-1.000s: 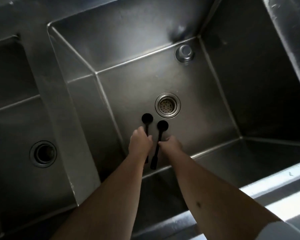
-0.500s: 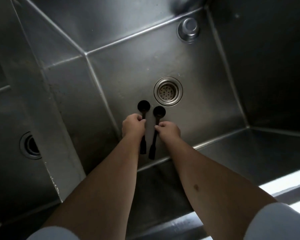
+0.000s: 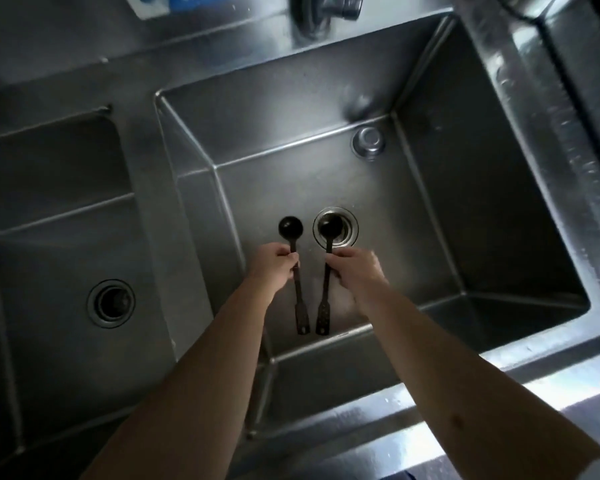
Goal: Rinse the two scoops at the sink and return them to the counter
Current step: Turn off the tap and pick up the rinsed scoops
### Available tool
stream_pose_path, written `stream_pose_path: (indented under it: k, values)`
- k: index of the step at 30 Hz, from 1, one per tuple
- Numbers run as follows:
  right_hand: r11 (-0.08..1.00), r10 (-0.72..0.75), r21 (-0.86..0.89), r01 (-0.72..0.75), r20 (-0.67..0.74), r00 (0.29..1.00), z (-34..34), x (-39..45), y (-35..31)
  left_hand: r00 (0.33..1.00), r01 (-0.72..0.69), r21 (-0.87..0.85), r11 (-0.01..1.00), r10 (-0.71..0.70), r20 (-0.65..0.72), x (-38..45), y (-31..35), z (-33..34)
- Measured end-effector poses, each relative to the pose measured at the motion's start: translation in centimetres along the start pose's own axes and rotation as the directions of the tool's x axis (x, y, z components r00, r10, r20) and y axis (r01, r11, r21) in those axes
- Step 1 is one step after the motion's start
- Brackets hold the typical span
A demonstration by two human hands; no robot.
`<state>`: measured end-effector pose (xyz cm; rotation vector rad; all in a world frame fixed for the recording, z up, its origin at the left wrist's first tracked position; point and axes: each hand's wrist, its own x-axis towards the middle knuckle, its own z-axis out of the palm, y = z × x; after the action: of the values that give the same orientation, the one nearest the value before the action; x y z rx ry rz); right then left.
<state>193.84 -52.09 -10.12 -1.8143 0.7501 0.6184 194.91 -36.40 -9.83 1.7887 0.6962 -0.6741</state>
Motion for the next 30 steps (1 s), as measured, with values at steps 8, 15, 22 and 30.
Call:
stream_pose_path:
  k: [8,15,22,30]
  values:
    - [0.953,-0.104,0.295,0.065,0.121,0.987,-4.6,-11.3,-7.9,0.965,-0.251,-0.069,0.966,0.255,0.055,-11.6,5.6,-6.0]
    - [0.896,-0.321,0.398,0.198,0.271,0.907,-4.7,-18.2,-9.6,0.948,-0.307,-0.12,0.944,0.315,0.051,-20.2,7.7,-9.3]
    - [0.844,-0.421,0.474,0.251,0.295,0.858,-3.1,-22.3,-8.6,0.945,-0.322,-0.137,0.937,0.328,0.022,-26.5,7.1,-12.2]
    - [0.779,-0.473,0.538,0.32,0.17,0.864,-1.8,-28.9,-7.2,0.928,-0.358,-0.074,0.931,0.363,0.082,-31.5,4.8,-13.7]
